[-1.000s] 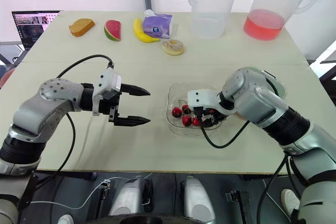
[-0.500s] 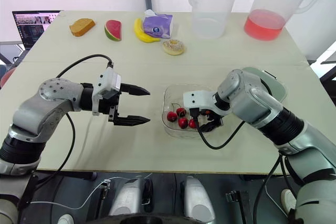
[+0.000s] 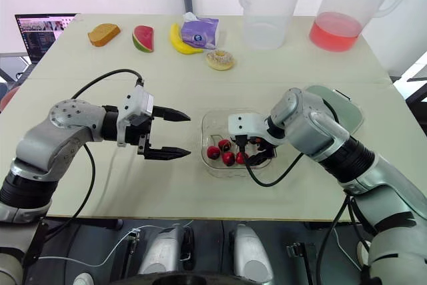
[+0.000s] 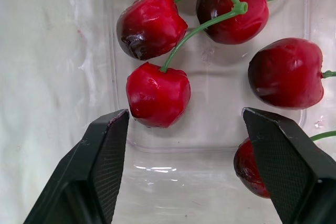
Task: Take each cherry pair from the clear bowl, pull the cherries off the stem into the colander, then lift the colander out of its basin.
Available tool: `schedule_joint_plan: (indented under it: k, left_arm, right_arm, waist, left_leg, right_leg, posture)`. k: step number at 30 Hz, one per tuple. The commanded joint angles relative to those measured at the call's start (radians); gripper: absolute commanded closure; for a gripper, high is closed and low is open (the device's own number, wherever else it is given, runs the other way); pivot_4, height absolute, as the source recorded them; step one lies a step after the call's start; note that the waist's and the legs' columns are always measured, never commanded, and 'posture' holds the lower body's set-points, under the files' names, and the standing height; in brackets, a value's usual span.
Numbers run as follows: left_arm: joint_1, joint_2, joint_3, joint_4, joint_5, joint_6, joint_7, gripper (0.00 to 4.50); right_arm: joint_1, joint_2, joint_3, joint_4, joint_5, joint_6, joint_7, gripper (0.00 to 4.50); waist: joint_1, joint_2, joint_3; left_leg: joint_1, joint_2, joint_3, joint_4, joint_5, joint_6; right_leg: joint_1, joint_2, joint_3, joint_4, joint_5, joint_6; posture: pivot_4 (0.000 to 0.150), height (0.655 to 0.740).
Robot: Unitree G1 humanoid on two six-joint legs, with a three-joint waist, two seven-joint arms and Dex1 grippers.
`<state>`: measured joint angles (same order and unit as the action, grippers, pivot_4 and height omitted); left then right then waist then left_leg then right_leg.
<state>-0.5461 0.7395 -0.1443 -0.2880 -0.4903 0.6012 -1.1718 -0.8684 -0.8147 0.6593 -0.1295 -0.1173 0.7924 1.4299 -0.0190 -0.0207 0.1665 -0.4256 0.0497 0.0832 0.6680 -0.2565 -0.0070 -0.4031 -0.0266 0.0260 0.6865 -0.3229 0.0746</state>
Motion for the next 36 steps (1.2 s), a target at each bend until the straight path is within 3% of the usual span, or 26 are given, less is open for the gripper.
schedule_joint_plan:
  k: [1, 4, 5, 6, 17, 20, 25, 31, 36]
  left_arm:
    - [-0.015, 0.008, 0.021, -0.015, -0.007, -0.010, -0.001, 0.00]
    - [-0.014, 0.007, 0.021, -0.016, -0.006, -0.009, 0.000, 0.00]
    - [-0.014, 0.007, 0.020, -0.015, -0.006, -0.010, -0.001, 0.00]
    - [-0.015, 0.006, 0.020, -0.014, -0.005, -0.011, -0.001, 0.00]
    - [-0.026, -0.001, 0.013, 0.004, 0.000, -0.017, -0.003, 0.00]
    - [-0.028, -0.002, 0.012, 0.009, 0.002, -0.019, -0.006, 0.00]
    - [-0.033, -0.002, 0.013, 0.017, 0.005, -0.023, -0.008, 0.00]
    - [-0.038, -0.006, 0.012, 0.021, 0.009, -0.026, -0.007, 0.00]
    - [-0.039, -0.010, 0.014, 0.018, 0.008, -0.023, -0.004, 0.00]
  right_arm:
    - [0.013, 0.018, 0.016, -0.021, -0.001, 0.001, 0.003, 2.14]
    - [0.017, 0.020, 0.014, -0.032, -0.003, 0.006, 0.008, 3.50]
    - [0.018, 0.021, 0.013, -0.036, -0.003, 0.009, 0.009, 4.15]
    - [0.018, 0.022, 0.012, -0.040, -0.004, 0.012, 0.011, 4.46]
    - [-0.024, -0.006, -0.022, -0.083, 0.000, 0.020, 0.032, 4.46]
    - [-0.048, -0.029, -0.055, -0.122, 0.026, 0.038, 0.060, 3.61]
    - [-0.093, -0.046, -0.099, -0.197, 0.099, 0.111, 0.088, 1.17]
    - [-0.102, -0.036, -0.070, -0.222, 0.114, 0.130, 0.060, 1.17]
    - [-0.096, -0.018, 0.026, -0.175, 0.038, 0.077, 0.014, 1.17]
  waist:
    - [-0.002, 0.000, 0.000]
    - [-0.003, -0.001, 0.000]
    - [-0.003, -0.001, 0.000]
    - [-0.002, -0.001, 0.000]
    - [0.000, 0.000, 0.000]
    - [0.003, 0.000, 0.000]
    - [0.004, 0.000, 0.000]
    - [0.005, 0.000, 0.000]
    - [0.004, 0.000, 0.000]
  left_leg:
    - [0.000, 0.000, 0.000, 0.000, 0.000, 0.000]
    - [0.001, 0.000, 0.000, 0.000, 0.000, 0.000]
    - [0.001, 0.000, 0.000, 0.000, 0.000, 0.000]
    - [0.001, 0.000, 0.000, 0.000, 0.000, 0.000]
    - [0.000, 0.000, 0.000, 0.000, 0.000, 0.000]
    - [0.000, 0.000, 0.000, 0.000, 0.000, 0.000]
    - [0.000, 0.000, 0.000, 0.000, 0.000, 0.000]
    - [0.000, -0.001, 0.000, 0.000, 0.000, 0.000]
    - [0.000, 0.000, 0.000, 0.000, 0.000, 0.000]
  right_leg:
    - [0.000, 0.000, 0.000, 0.000, 0.000, 0.000]
    - [0.000, 0.000, 0.000, 0.000, 0.000, 0.000]
    - [0.000, 0.000, 0.000, 0.000, 0.000, 0.000]
    - [0.000, 0.000, 0.000, 0.000, 0.000, 0.000]
    - [0.000, 0.000, 0.000, 0.000, 0.000, 0.000]
    - [0.000, 0.000, 0.000, 0.000, 0.000, 0.000]
    - [0.000, -0.001, 0.000, 0.000, 0.000, 0.000]
    - [0.000, -0.001, 0.000, 0.000, 0.000, 0.000]
    - [0.000, -0.001, 0.000, 0.000, 0.000, 0.000]
  posture:
    - [0.150, 0.7400]
    - [0.150, 0.7400]
    - [0.150, 0.7400]
    - [0.150, 0.7400]
    - [0.150, 0.7400]
    - [0.150, 0.7400]
    - [0.150, 0.7400]
    - [0.150, 0.7400]
    - [0.150, 0.7400]
